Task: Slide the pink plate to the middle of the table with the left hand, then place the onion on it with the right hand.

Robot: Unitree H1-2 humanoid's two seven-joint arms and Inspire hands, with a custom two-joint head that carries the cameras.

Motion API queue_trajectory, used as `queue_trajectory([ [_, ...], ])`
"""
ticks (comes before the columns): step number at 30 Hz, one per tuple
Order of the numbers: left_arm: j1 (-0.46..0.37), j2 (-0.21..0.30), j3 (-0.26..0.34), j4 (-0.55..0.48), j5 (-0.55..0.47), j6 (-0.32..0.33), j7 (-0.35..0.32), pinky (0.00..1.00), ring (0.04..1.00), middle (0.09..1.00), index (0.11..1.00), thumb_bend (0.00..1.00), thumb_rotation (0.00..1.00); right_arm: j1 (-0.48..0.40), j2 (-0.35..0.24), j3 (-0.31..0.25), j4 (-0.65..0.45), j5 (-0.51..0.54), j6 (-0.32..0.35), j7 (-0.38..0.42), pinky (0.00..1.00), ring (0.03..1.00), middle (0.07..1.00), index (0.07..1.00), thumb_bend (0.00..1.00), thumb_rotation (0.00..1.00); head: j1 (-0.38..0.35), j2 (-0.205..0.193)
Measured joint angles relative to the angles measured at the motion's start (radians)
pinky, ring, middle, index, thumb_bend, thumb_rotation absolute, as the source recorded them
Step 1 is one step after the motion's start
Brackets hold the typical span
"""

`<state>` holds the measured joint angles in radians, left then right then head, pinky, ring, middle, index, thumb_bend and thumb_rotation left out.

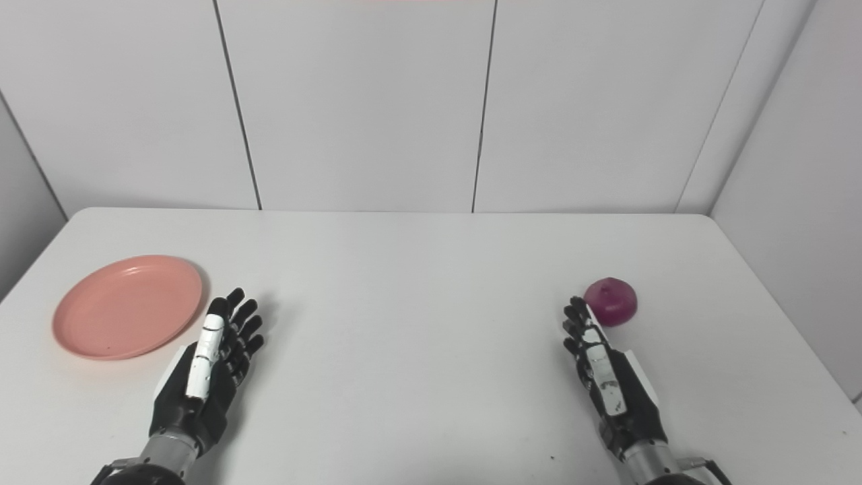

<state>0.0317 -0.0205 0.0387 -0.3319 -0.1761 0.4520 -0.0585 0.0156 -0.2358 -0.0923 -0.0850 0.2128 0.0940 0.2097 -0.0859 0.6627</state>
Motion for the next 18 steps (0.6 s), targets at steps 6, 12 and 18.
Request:
queue_trajectory([
  [6,-0.001,0.0,0.0,0.0,0.0,0.003,0.0,1.0,1.0,1.0,1.0,0.68,0.91,0.0,0.0,0.0,0.0,0.001,0.0,0.0,1.0,1.0,0.986,1.0,0.96,1.0,0.0,0.003],
  [12,-0.002,0.0,0.0,0.0,0.0,0.002,0.0,1.0,1.0,1.0,1.0,0.68,0.91,0.0,0.0,0.0,0.0,0.001,0.0,0.001,1.0,1.0,0.987,1.0,0.97,1.0,0.0,-0.002],
  [18,-0.002,0.0,-0.001,0.002,0.0,0.002,0.0,1.0,1.0,1.0,1.0,0.67,0.92,0.0,0.0,0.0,0.0,0.001,0.0,0.001,1.0,1.0,0.983,1.0,0.96,1.0,0.0,0.0],
])
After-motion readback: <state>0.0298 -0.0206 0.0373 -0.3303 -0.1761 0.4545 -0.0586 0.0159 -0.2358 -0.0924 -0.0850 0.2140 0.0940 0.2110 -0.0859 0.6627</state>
